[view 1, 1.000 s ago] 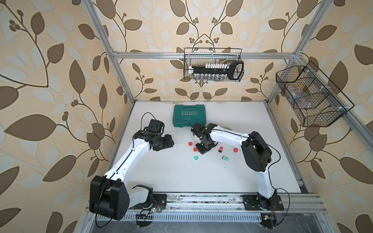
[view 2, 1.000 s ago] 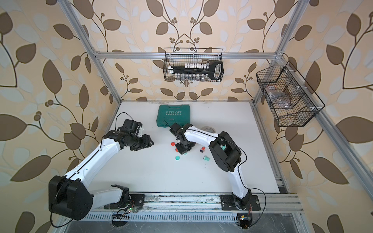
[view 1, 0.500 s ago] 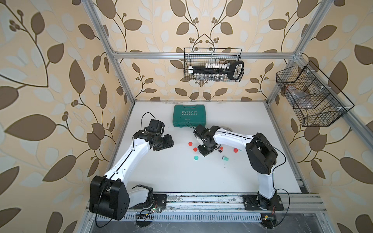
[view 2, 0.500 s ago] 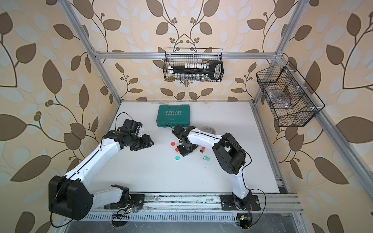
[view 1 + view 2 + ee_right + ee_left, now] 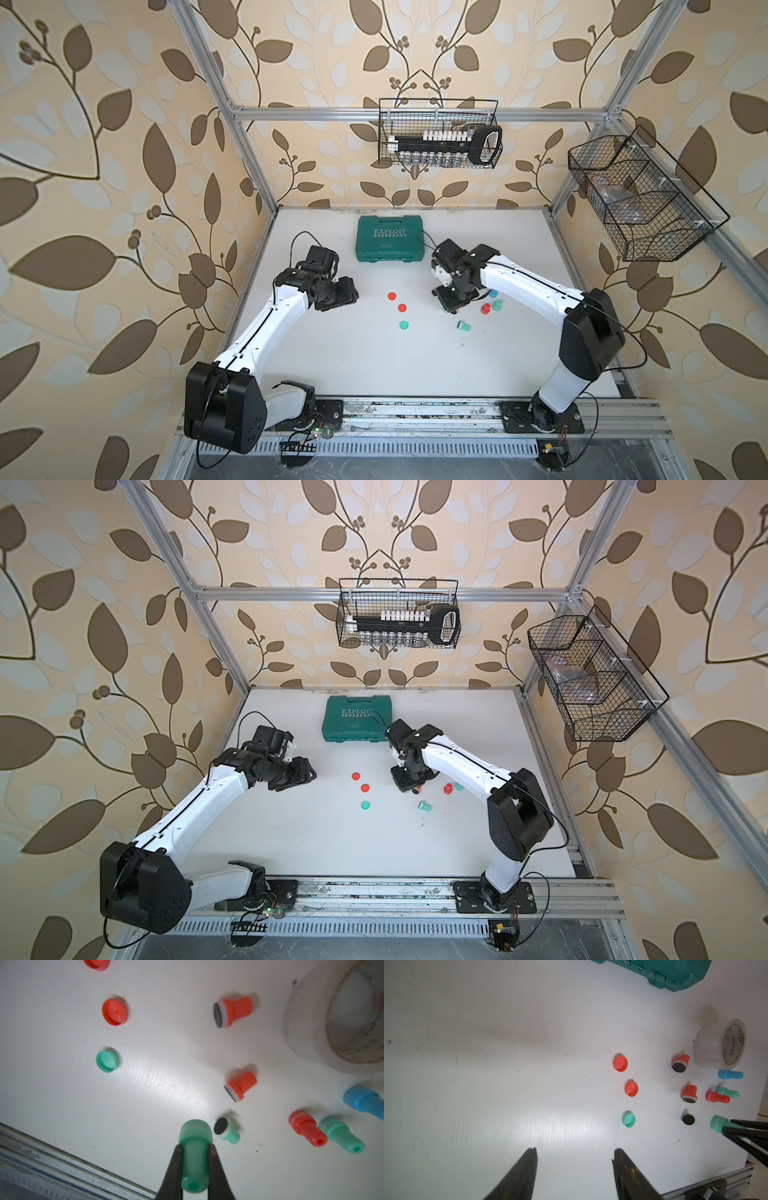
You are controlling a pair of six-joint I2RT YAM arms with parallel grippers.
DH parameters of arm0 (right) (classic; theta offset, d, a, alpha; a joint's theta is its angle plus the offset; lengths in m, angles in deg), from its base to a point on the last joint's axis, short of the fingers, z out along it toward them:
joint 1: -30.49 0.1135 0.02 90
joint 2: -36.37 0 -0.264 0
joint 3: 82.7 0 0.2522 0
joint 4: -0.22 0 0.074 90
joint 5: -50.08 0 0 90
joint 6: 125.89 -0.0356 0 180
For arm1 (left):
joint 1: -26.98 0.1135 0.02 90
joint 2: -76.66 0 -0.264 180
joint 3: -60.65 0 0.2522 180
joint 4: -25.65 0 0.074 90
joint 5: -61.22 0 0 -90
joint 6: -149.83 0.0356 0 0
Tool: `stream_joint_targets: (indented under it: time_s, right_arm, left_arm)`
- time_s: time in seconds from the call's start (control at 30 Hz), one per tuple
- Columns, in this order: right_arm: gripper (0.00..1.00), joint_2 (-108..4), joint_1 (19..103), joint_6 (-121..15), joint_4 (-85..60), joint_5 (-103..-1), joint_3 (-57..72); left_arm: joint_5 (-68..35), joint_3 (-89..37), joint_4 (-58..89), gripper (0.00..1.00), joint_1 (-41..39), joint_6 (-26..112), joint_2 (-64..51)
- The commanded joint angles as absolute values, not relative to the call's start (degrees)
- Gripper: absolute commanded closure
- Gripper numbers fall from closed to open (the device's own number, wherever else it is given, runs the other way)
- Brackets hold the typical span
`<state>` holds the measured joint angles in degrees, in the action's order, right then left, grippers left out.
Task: Close the stamp cap
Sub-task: Place the stamp at the center of the board.
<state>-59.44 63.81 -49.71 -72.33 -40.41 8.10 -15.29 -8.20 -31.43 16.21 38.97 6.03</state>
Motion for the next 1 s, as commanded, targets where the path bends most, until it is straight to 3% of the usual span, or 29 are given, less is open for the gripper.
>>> stream_joint_targets:
  time_s: [0.0, 0.23, 0.53, 0.77, 0.97]
  right_arm:
    - [1.00, -55.53, 59.32, -49.24, -73.87, -40.49, 2.66]
    - [1.00, -52.62, 52.11, -49.91, -67.67, -38.99, -7.23]
    - [1.00, -58.02, 51.09, -51.53, -59.92, -37.13, -11.97]
    - [0.78, -56.17, 51.08, -52.15, -60.53, -36.36, -11.77]
    - [0.71, -53.11, 51.06, -52.24, -64.32, -35.74, -8.82]
  left_arm:
    - [-14.40, -9.71, -31.36, 0.39, 16.69, 40.41, 6.64]
    - [-14.21, -9.80, -31.27, 0.39, 16.67, 40.40, 6.00]
    - [-14.85, -9.80, -31.60, 0.39, 16.68, 40.44, 5.58]
    - [-14.90, -9.88, -31.53, 0.39, 16.64, 40.48, 5.56]
    - [-14.98, -9.73, -31.53, 0.39, 16.70, 40.40, 5.98]
